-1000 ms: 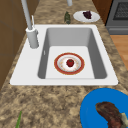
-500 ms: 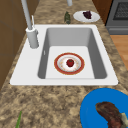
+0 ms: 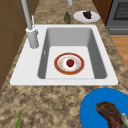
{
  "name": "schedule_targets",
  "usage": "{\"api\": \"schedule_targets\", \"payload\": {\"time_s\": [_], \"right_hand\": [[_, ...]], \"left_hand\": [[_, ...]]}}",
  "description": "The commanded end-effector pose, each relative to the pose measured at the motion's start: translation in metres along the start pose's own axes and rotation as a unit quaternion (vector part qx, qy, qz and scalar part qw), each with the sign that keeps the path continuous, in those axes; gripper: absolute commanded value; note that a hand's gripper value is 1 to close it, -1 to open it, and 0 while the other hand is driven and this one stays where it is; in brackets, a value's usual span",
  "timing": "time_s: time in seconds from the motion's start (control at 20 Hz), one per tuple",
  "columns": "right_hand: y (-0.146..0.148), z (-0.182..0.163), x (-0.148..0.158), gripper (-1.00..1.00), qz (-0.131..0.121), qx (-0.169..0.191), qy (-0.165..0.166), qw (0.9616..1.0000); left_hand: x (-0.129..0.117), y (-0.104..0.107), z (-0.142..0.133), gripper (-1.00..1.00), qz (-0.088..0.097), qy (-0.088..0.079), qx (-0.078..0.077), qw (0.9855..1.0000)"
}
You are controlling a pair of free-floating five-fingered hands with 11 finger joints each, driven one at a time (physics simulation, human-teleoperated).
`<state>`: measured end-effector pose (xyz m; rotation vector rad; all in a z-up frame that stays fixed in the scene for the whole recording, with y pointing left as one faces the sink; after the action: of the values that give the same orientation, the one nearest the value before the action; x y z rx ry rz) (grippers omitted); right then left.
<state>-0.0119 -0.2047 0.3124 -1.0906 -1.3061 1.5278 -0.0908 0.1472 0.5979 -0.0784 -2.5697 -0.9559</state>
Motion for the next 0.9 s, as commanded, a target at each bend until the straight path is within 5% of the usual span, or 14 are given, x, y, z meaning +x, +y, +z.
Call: {"api": "schedule_targets", "payload": {"time_s": [0.0, 0.3, 0.4, 0.45, 0.5, 0.75, 0.8, 0.85], "right_hand": [[0.0, 0.0, 0.0, 0.0, 0.0, 0.0, 0.0, 1.0], [0.0, 0.0, 0.0, 0.0, 0.0, 0.0, 0.0, 1.0], [0.0, 0.0, 0.0, 0.0, 0.0, 0.0, 0.0, 1.0], [0.0, 0.0, 0.0, 0.0, 0.0, 0.0, 0.0, 1.0], [0.0, 0.0, 0.0, 0.0, 0.0, 0.0, 0.0, 1.0], [0.0, 0.0, 0.0, 0.0, 0.0, 0.0, 0.0, 1.0], [0.0, 0.0, 0.0, 0.0, 0.0, 0.0, 0.0, 1.0], [0.0, 0.0, 0.0, 0.0, 0.0, 0.0, 0.0, 1.0]], "left_hand": [[0.01, 0.004, -0.004, -1.0, -0.013, 0.015, 0.072, 0.9972], [0.026, 0.011, -0.01, -1.0, -0.014, 0.011, 0.08, 0.9967], [0.027, 0.018, -0.02, -1.0, -0.007, -0.012, 0.06, 0.9981], [0.029, 0.016, -0.018, -1.0, -0.013, -0.026, 0.023, 0.9993], [0.024, 0.012, -0.014, -1.0, 0.0, -0.004, 0.012, 0.9999], [0.025, 0.014, -0.015, -1.0, -0.002, -0.003, 0.013, 0.9999], [0.026, 0.012, -0.018, -1.0, -0.008, -0.005, 0.017, 0.9998], [0.028, 0.009, -0.027, -1.0, -0.023, 0.008, 0.038, 0.999]]}}
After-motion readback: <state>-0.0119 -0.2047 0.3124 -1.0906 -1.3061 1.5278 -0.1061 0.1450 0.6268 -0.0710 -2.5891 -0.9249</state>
